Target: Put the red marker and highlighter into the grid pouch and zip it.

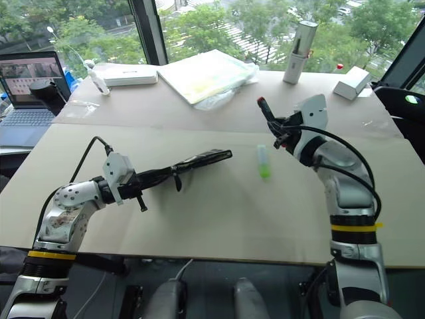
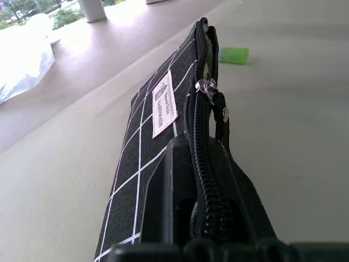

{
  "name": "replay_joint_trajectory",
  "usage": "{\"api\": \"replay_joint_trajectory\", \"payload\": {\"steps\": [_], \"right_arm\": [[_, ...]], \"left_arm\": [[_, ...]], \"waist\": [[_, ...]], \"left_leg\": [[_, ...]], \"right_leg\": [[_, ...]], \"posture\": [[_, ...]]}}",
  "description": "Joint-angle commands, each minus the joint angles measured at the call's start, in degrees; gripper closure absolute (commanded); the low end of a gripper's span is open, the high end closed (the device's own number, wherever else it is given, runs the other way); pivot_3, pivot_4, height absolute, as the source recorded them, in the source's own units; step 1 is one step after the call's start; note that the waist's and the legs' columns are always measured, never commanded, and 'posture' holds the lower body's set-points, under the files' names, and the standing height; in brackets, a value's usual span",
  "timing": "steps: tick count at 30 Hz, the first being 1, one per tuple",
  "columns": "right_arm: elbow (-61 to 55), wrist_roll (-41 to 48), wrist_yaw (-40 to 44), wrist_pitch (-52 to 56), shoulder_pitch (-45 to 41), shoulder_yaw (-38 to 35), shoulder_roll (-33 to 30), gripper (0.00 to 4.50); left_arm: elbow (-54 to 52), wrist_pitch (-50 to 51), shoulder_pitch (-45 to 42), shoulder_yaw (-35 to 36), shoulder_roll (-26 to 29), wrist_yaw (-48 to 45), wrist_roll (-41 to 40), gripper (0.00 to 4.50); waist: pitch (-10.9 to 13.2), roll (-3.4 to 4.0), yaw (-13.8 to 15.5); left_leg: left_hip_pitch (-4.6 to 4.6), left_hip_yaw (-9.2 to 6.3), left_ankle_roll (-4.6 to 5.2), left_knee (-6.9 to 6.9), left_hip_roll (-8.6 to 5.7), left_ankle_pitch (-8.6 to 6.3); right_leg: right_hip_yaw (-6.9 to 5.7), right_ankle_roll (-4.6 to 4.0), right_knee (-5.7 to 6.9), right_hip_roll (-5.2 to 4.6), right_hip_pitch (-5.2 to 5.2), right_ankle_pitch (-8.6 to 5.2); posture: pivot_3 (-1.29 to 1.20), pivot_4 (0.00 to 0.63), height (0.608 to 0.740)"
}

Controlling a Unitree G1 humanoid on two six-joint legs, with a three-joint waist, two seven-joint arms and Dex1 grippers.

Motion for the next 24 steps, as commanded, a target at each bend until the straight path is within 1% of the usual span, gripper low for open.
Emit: {"api": "replay_joint_trajectory", "payload": {"steps": [1, 3, 6, 11, 15, 19, 24], "right_arm": [[-2.56, -3.61, 12.37, -11.91, 1.76, 5.09, -6.13, 4.03], [-1.66, -7.14, 16.32, -18.26, 2.23, 8.40, -9.02, 4.03], [0.10, -11.71, 18.27, -25.30, 1.88, 11.94, -10.35, 4.03], [3.80, -19.06, 15.95, -32.29, -0.08, 16.15, -8.42, 4.03], [5.67, -22.19, 14.41, -34.04, -1.19, 17.54, -6.91, 4.03], [6.58, -22.83, 14.18, -34.31, -2.37, 17.12, -6.22, 4.03], [6.72, -21.39, 15.27, -33.21, -3.49, 16.18, -6.44, 4.03]], "left_arm": [[-0.60, -0.19, -0.40, 0.90, 0.32, -0.38, -0.94, 4.50], [-0.66, -0.19, -0.37, 0.77, 0.20, -0.42, -0.89, 4.50], [-0.77, -0.13, -0.41, 0.47, -0.13, -0.41, -0.86, 4.50], [-0.95, 0.03, -0.73, -0.15, -0.79, -0.37, -0.74, 4.50], [-1.09, 0.10, -0.86, -0.71, -1.31, -0.51, -0.57, 4.50], [-1.14, 0.11, -0.82, -1.01, -1.53, -0.52, -0.54, 4.50], [-1.20, 0.15, -0.58, -1.27, -1.73, -0.60, -0.52, 4.50]], "waist": [[0.00, 0.00, -0.05], [0.00, 0.00, -0.18], [0.00, 0.00, -0.25], [0.00, 0.00, -0.26], [0.00, 0.00, -0.18], [0.00, 0.00, 0.11], [0.00, 0.00, 0.06]], "left_leg": [[0.00, 0.00, 0.00, 0.00, 0.00, 0.00], [0.03, 0.00, 0.00, 0.00, 0.01, 0.00], [0.03, 0.01, 0.00, 0.01, 0.01, 0.00], [0.03, 0.02, 0.00, 0.00, 0.00, 0.00], [0.03, 0.01, -0.01, 0.01, 0.00, 0.00], [0.02, 0.01, -0.02, 0.03, -0.01, 0.01], [0.03, 0.01, -0.02, 0.04, 0.00, 0.01]], "right_leg": [[0.00, 0.00, 0.00, 0.00, 0.00, 0.00], [-0.01, 0.00, 0.02, 0.01, 0.02, 0.00], [0.00, 0.00, 0.05, 0.02, -0.03, 0.00], [0.01, -0.01, 0.06, 0.01, -0.07, 0.00], [0.01, -0.02, 0.06, 0.01, -0.06, 0.00], [0.01, -0.03, 0.06, 0.00, -0.04, 0.01], [0.01, -0.03, 0.08, 0.00, -0.03, 0.01]], "posture": [[0.00, 0.150, 0.739], [0.00, 0.150, 0.739], [0.00, 0.150, 0.739], [0.00, 0.150, 0.739], [0.00, 0.150, 0.739], [0.00, 0.150, 0.739], [0.00, 0.150, 0.739]]}}
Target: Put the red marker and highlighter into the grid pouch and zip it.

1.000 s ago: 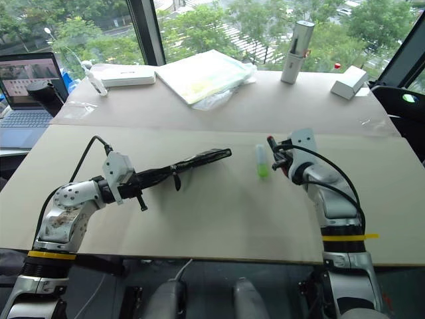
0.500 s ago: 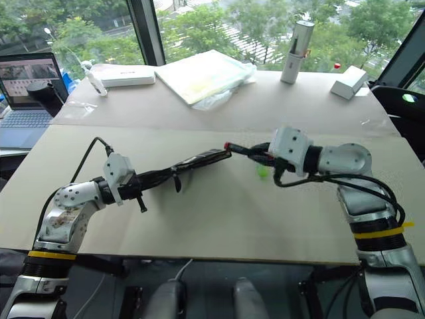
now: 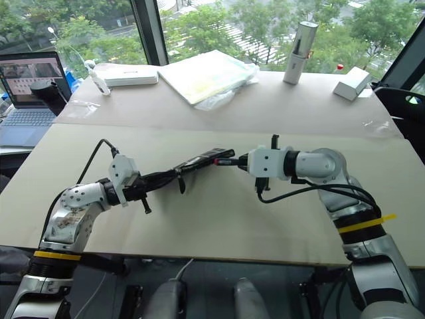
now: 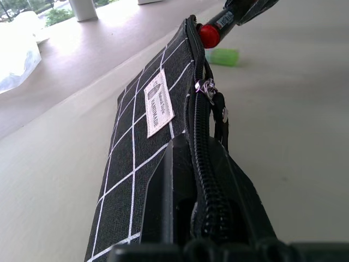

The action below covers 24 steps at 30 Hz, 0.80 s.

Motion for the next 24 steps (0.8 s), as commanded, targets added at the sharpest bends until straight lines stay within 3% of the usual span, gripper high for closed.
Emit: {"api": "replay_joint_trajectory", "payload": {"steps": [1, 13, 20, 24], "right_arm": [[-0.41, 1.23, 0.38, -0.46, -2.00, -1.86, -0.48, 4.03], [4.73, -8.55, -1.86, -6.78, -5.38, 3.57, 1.03, 4.03], [7.81, -13.41, -4.28, -9.44, -8.23, 8.02, 5.98, 4.03], [7.47, -14.12, -4.92, -8.97, -9.27, 11.21, 12.73, 4.03]], "left_arm": [[-1.45, 0.17, -0.49, -0.05, -0.14, -0.11, -0.60, 4.50], [-1.01, 0.36, -1.43, -0.13, -0.02, -0.61, -0.67, 4.50], [-0.51, 0.39, -2.13, -0.53, -0.08, -1.00, -0.65, 4.50], [0.03, 0.51, -2.86, -0.75, -0.19, -1.36, -0.65, 4.50]], "waist": [[0.00, 0.00, -0.01], [0.00, 0.00, -0.18], [0.00, 0.00, -0.29], [0.00, 0.00, -0.32]], "left_leg": [[0.00, 0.00, 0.00, 0.00, 0.00, 0.00], [0.00, 0.00, 0.00, 0.00, 0.00, 0.00], [0.00, -0.01, 0.00, 0.00, 0.00, 0.00], [0.00, -0.01, 0.00, 0.00, 0.00, 0.00]], "right_leg": [[0.00, 0.00, 0.00, 0.00, 0.00, 0.00], [0.00, -0.01, 0.01, 0.00, -0.02, 0.00], [0.00, -0.02, 0.03, 0.01, -0.02, 0.01], [0.00, -0.02, 0.05, 0.01, -0.02, 0.01]], "posture": [[0.00, 0.150, 0.739], [0.00, 0.150, 0.739], [0.00, 0.150, 0.739], [0.00, 0.150, 0.739]]}}
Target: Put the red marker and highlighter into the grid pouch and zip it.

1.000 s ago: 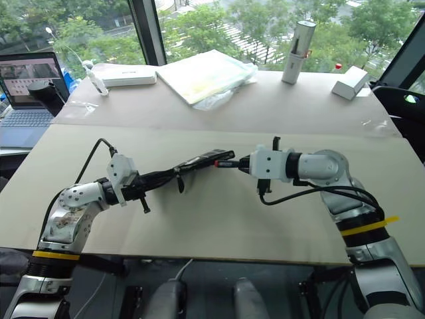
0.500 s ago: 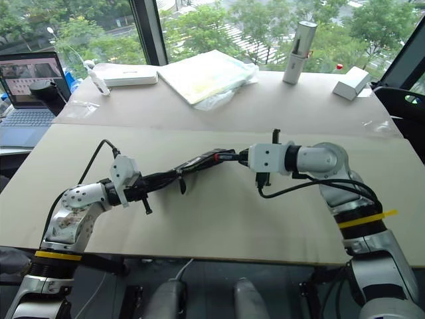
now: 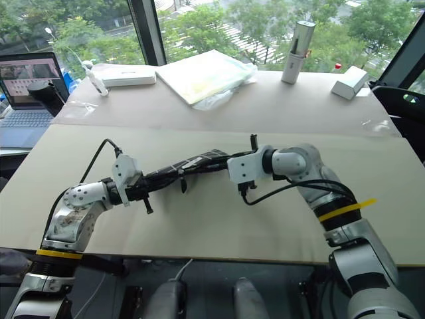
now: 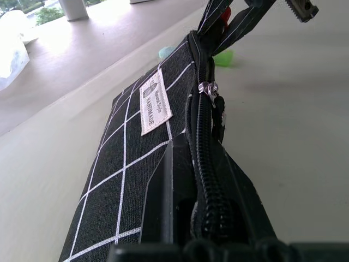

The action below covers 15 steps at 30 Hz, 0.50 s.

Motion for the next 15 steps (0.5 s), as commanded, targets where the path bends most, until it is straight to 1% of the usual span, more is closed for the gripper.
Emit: {"api": "replay_joint_trajectory", "payload": {"steps": [1, 6, 10, 11, 15], "right_arm": [[-0.82, -0.25, -1.50, -0.37, -2.11, 2.42, 5.54, 4.03], [1.68, -1.33, -3.85, -0.40, -2.66, 3.01, 9.80, 4.03], [3.46, -1.04, -4.99, -0.47, -3.05, 2.42, 10.96, 4.03], [3.57, -0.41, -4.63, 0.00, -3.03, 1.97, 10.85, 3.54], [3.86, 2.29, -3.04, 3.06, -3.64, -0.85, 9.28, 2.24]], "left_arm": [[-0.46, -0.56, -1.96, 0.13, -0.20, -0.75, -0.77, 4.50], [-0.40, -0.56, -2.06, 0.07, -0.47, -1.01, -0.75, 4.50], [-0.44, -0.54, -2.06, -0.11, -0.78, -0.83, -0.69, 4.50], [-0.46, -0.53, -2.03, -0.10, -0.82, -0.81, -0.68, 4.50], [-0.33, -0.62, -1.93, -0.04, -0.85, -0.87, -0.60, 4.50]], "waist": [[0.00, 0.00, -0.02], [0.00, 0.00, 0.36], [0.00, 0.00, 0.24], [0.00, 0.00, 0.19], [0.00, 0.00, 0.12]], "left_leg": [[0.00, -0.01, 0.00, 0.00, 0.00, 0.00], [0.00, -0.01, -0.02, 0.01, -0.01, 0.01], [0.00, -0.01, -0.04, 0.04, 0.00, 0.03], [0.00, -0.01, -0.04, 0.04, 0.00, 0.03], [0.00, -0.01, -0.04, 0.04, 0.00, 0.03]], "right_leg": [[0.00, 0.00, 0.01, 0.00, 0.00, 0.00], [-0.02, 0.00, 0.02, -0.02, 0.02, 0.00], [-0.04, -0.01, 0.04, -0.01, 0.03, 0.00], [-0.04, -0.01, 0.04, -0.01, 0.02, 0.00], [-0.04, -0.01, 0.04, -0.01, 0.02, 0.00]], "posture": [[0.00, 0.150, 0.739], [0.00, 0.150, 0.739], [0.00, 0.150, 0.739], [0.00, 0.150, 0.739], [0.00, 0.150, 0.739]]}}
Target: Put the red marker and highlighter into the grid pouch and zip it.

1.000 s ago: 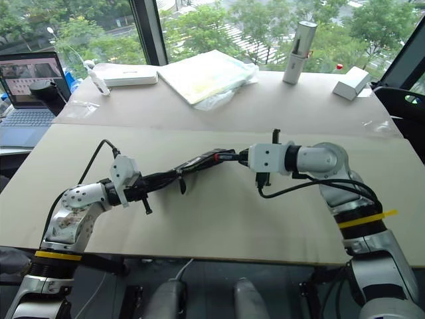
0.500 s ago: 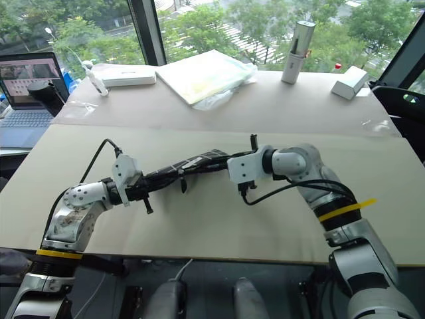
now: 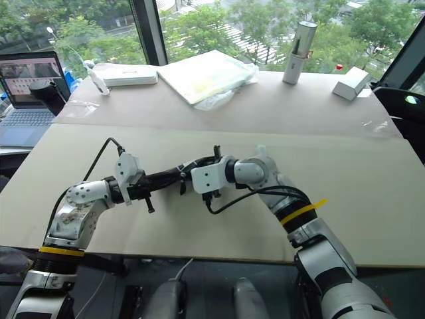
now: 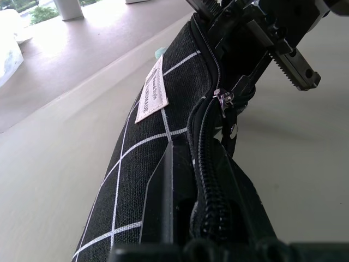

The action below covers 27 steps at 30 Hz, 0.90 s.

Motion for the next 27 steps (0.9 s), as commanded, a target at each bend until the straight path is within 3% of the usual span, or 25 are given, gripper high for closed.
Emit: {"api": "replay_joint_trajectory", "payload": {"steps": [1, 5, 9, 13, 15, 17, 22, 27], "right_arm": [[-0.56, 3.56, 0.88, 2.14, -2.53, -3.96, -1.64, 1.87], [0.13, 8.59, 2.60, 1.23, -3.88, -7.43, -3.61, 1.87], [-4.35, 25.20, 9.85, 7.02, -2.39, -15.33, -4.49, 1.87], [-15.06, 48.17, 18.25, 40.13, 0.64, -23.53, -10.42, 1.87], [-16.76, 55.32, 18.64, 49.85, 0.92, -27.29, -13.04, 1.87], [-13.87, 55.41, 15.09, 50.56, -0.10, -30.68, -13.73, 1.87], [0.36, 36.49, -3.07, 41.89, -2.85, -26.69, -14.75, 1.87], [4.96, 31.83, -11.64, 47.74, -2.41, -24.99, -11.08, 1.87]], "left_arm": [[-1.05, -0.66, -0.88, 0.40, -0.16, -0.09, -0.58, 4.50], [-0.94, -0.72, -1.04, 0.29, -0.37, 0.01, -0.54, 4.50], [-1.17, -0.69, -0.91, 0.16, -0.56, 0.16, -0.50, 4.50], [-1.42, -0.68, -0.54, 0.38, -0.50, 0.27, -0.50, 4.50], [-1.71, -0.65, -0.18, 0.56, -0.39, 0.37, -0.52, 4.50], [-2.03, -0.56, 0.21, 0.77, -0.30, 0.56, -0.57, 4.50], [-2.67, -0.39, 0.89, 1.00, -0.08, 0.81, -0.73, 4.50], [-2.83, -0.30, 0.99, 1.04, -0.07, 0.97, -0.73, 4.50]], "waist": [[0.00, 0.00, 0.04], [0.00, 0.00, 0.00], [0.00, 0.00, -0.02], [0.00, 0.00, 0.38], [0.00, 0.01, 0.64], [0.01, 0.01, 0.58], [0.01, 0.02, -0.23], [0.01, 0.02, -0.21]], "left_leg": [[0.00, 0.00, 0.00, 0.00, 0.00, 0.00], [0.00, 0.00, 0.00, 0.00, 0.00, 0.00], [0.00, 0.00, 0.00, 0.00, 0.00, 0.00], [0.00, -0.03, 0.00, 0.00, 0.00, 0.00], [0.02, -0.10, 0.00, 0.05, 0.01, 0.00], [0.04, -0.09, 0.01, 0.09, 0.00, 0.00], [0.17, -0.09, 0.01, 0.08, 0.00, 0.00], [0.03, -0.06, 0.01, 0.02, -0.01, 0.00]], "right_leg": [[0.00, 0.00, 0.00, 0.00, 0.01, 0.00], [0.00, 0.00, -0.01, 0.00, 0.01, 0.00], [0.00, 0.00, -0.01, 0.00, 0.02, 0.00], [-0.01, 0.00, -0.01, -0.01, 0.09, 0.00], [-0.08, 0.00, -0.03, -0.01, 0.21, 0.00], [-0.07, 0.00, -0.06, -0.01, 0.23, 0.00], [-0.07, -0.01, -0.03, 0.02, 0.27, -0.01], [-0.03, -0.02, -0.07, 0.00, 0.08, -0.01]], "posture": [[0.00, 0.150, 0.739], [0.00, 0.150, 0.739], [0.00, 0.150, 0.739], [0.00, 0.150, 0.739], [0.00, 0.150, 0.739], [0.00, 0.150, 0.739], [0.00, 0.150, 0.739], [0.00, 0.150, 0.739]]}}
